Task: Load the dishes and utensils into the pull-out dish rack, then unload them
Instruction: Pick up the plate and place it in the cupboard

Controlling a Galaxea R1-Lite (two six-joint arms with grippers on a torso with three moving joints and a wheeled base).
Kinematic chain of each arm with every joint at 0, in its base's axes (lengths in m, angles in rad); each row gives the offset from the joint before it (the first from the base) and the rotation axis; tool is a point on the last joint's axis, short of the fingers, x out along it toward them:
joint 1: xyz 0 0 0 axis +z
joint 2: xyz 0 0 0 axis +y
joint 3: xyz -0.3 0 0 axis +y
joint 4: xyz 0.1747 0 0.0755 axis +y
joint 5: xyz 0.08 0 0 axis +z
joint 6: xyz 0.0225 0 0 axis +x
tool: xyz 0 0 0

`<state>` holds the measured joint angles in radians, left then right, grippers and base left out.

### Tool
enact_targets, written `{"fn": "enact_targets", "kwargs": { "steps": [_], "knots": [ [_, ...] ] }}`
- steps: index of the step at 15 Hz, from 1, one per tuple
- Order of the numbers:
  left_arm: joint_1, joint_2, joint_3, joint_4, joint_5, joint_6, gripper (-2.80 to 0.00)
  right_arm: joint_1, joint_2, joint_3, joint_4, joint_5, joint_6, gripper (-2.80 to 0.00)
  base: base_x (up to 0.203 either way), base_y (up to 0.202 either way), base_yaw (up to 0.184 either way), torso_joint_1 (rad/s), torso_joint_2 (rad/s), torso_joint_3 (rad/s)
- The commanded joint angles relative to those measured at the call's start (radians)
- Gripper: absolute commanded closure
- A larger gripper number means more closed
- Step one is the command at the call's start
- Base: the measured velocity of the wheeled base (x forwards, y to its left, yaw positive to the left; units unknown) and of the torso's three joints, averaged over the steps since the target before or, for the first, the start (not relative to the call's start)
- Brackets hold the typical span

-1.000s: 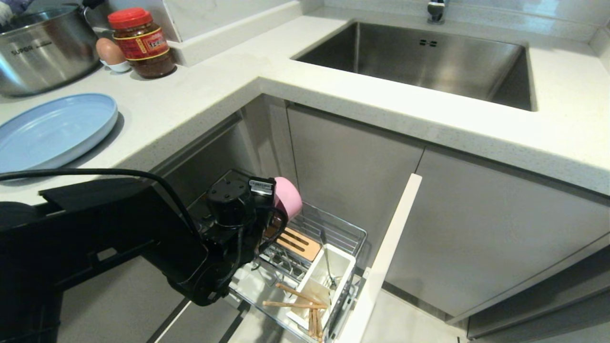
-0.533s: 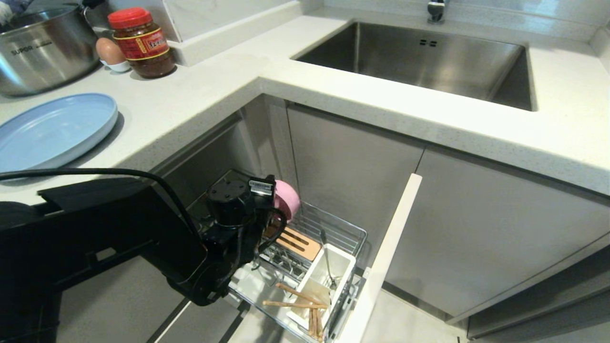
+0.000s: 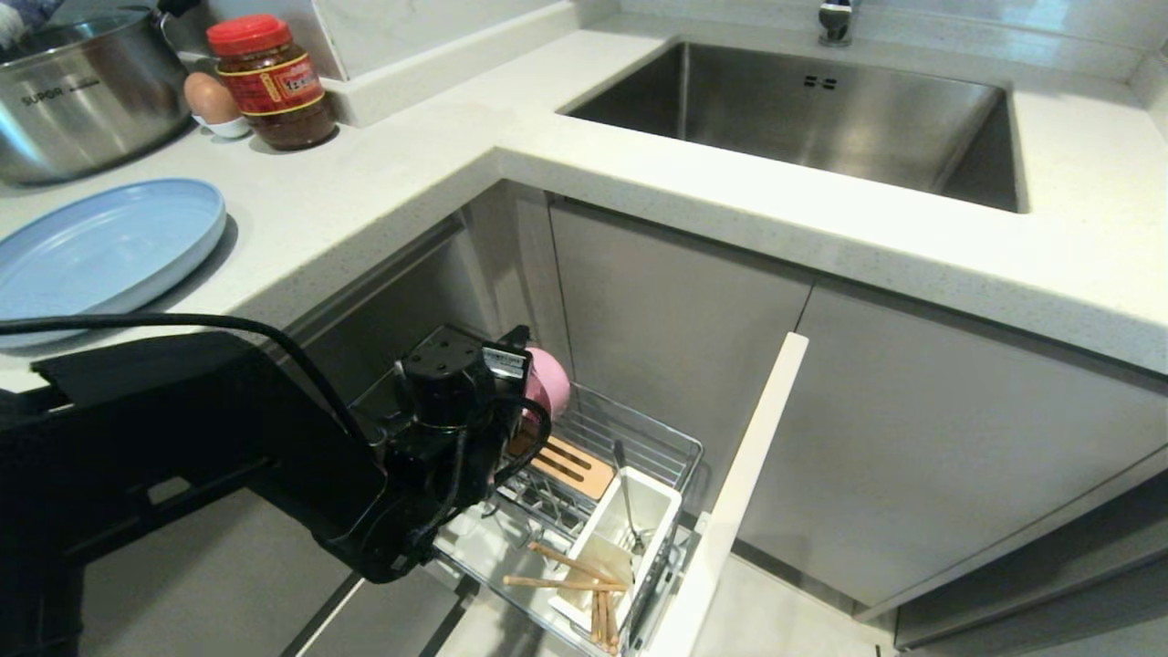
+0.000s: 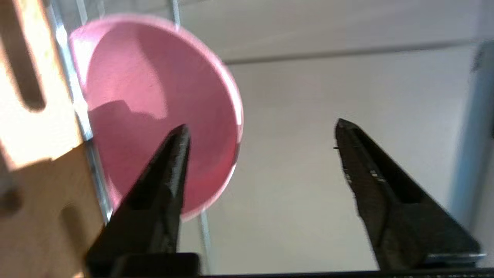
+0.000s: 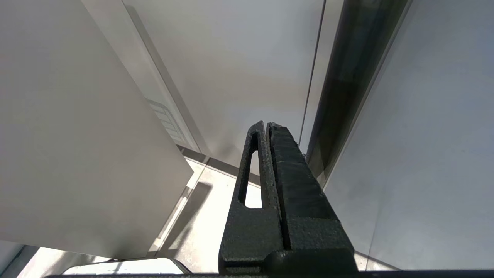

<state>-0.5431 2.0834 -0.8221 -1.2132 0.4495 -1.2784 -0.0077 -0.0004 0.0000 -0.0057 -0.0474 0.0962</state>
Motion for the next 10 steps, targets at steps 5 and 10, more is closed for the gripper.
{"fn": "enact_targets", "kwargs": {
  "steps": [5,10],
  "knots": [
    [-0.053,-0.227,-0.083,0.383,0.013,0.01,-2.8,0.0,-0.004,0.0,0.0,0.0,0.0,0.0,0.0,0.0,0.0,0.0,0.0,0.0],
    [-0.132,-0.318,-0.142,0.526,0.099,0.07,0.0,0.0,-0.004,0.0,0.0,0.0,0.0,0.0,0.0,0.0,0.0,0.0,0.0,0.0]
  ]
}}
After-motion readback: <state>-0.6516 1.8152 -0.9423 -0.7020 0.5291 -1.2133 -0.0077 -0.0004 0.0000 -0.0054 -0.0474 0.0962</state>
